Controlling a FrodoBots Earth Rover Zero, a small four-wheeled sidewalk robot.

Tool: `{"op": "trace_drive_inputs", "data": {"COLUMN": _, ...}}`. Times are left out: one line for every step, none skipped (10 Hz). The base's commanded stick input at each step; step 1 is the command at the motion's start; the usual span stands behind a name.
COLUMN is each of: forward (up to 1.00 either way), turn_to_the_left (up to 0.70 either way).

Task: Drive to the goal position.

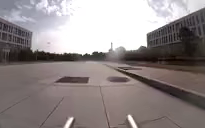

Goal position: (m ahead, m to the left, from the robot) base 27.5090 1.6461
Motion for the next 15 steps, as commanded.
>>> {"op": "trace_drive_inputs", "data": {"forward": 1.0, "turn_to_the_left": 0.0}}
{"op": "trace_drive_inputs", "data": {"forward": 1.0, "turn_to_the_left": 0.0}}
{"op": "trace_drive_inputs", "data": {"forward": 1.0, "turn_to_the_left": 0.0}}
{"op": "trace_drive_inputs", "data": {"forward": 1.0, "turn_to_the_left": 0.0}}
{"op": "trace_drive_inputs", "data": {"forward": 1.0, "turn_to_the_left": 0.01}}
{"op": "trace_drive_inputs", "data": {"forward": 1.0, "turn_to_the_left": 0.24}}
{"op": "trace_drive_inputs", "data": {"forward": 1.0, "turn_to_the_left": 0.4}}
{"op": "trace_drive_inputs", "data": {"forward": 1.0, "turn_to_the_left": 0.27}}
{"op": "trace_drive_inputs", "data": {"forward": 1.0, "turn_to_the_left": 0.05}}
{"op": "trace_drive_inputs", "data": {"forward": 1.0, "turn_to_the_left": 0.0}}
{"op": "trace_drive_inputs", "data": {"forward": 1.0, "turn_to_the_left": 0.0}}
{"op": "trace_drive_inputs", "data": {"forward": 1.0, "turn_to_the_left": 0.0}}
{"op": "trace_drive_inputs", "data": {"forward": 1.0, "turn_to_the_left": 0.0}}
{"op": "trace_drive_inputs", "data": {"forward": 1.0, "turn_to_the_left": 0.0}}
{"op": "trace_drive_inputs", "data": {"forward": 1.0, "turn_to_the_left": 0.0}}
